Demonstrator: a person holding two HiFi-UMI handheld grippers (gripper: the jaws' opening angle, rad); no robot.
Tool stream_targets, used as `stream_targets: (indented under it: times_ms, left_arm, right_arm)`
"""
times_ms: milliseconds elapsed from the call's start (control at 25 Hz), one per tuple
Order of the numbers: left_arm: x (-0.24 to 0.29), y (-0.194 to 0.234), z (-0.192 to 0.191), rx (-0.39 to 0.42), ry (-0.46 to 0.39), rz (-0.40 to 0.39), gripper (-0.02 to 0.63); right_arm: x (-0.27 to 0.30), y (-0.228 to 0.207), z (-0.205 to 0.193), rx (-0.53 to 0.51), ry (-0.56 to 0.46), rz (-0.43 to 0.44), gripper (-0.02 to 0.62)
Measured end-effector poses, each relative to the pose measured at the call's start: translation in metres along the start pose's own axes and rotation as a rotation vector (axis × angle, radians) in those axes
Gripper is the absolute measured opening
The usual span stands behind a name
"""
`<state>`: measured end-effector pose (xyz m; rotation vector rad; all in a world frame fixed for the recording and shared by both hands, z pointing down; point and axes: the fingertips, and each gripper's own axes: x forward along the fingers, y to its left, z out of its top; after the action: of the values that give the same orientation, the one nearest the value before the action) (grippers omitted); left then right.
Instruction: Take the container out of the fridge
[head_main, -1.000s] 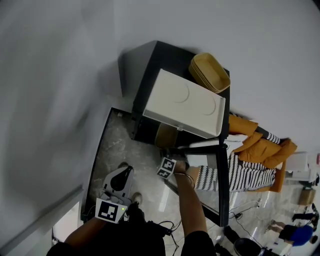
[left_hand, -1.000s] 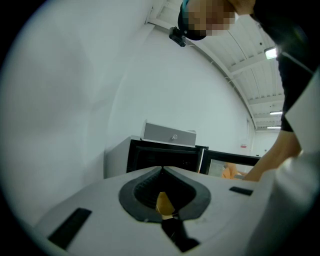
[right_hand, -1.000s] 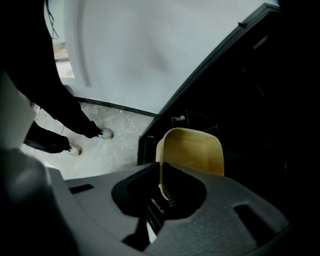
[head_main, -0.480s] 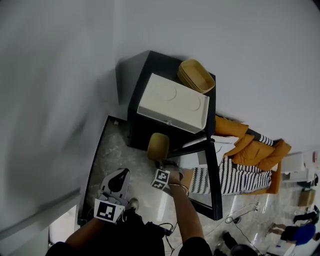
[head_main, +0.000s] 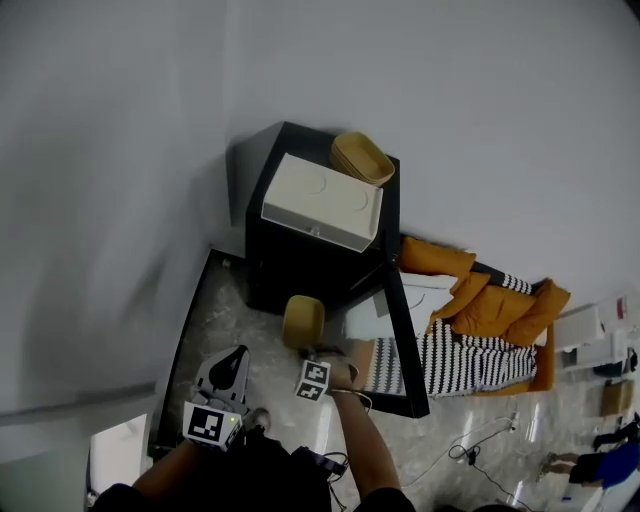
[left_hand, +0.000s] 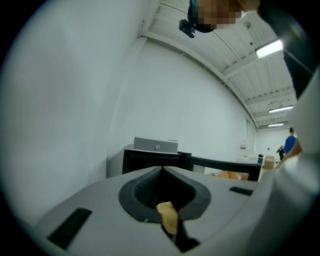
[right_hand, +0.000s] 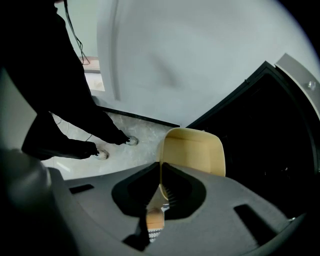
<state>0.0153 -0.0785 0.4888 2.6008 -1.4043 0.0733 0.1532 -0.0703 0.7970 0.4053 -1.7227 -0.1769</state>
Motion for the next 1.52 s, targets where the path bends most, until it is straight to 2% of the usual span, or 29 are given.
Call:
stream_targets:
  times_ms: [320,560,840,1240,1520]
  left_arm:
    - [-0.053,-0.037,0.004,0.006,-0.023,0.045,0.005]
    - [-0.071,-0.043,0.009,0.03,-0.025,0.06,0.005]
    - [-0.073,-0.034,0.028,0.044,-0.084,0.065,0.005]
    - [-0.087,-0.012,0.033,0.051,-0.07,0.019,0.005]
    - [-0.105,0.005,0.023,0.038,-0.049,0.008,0.005]
  right_arm:
    - [-0.052,0.055,0.004,0.006,-0.038,0.064,0.012]
    - [-0.083,0.077,0.008,0.049,-0.057,0.078,0.012]
    - [-0.114,0.08,0.019,0.071,-0.062,0.068,0.012]
    - [-0.152,0.096,0.055,0.088,-0.047,0.074,0.012]
    - [-0.184,0.113,0.088,0.088,-0.065,0.09,0.012]
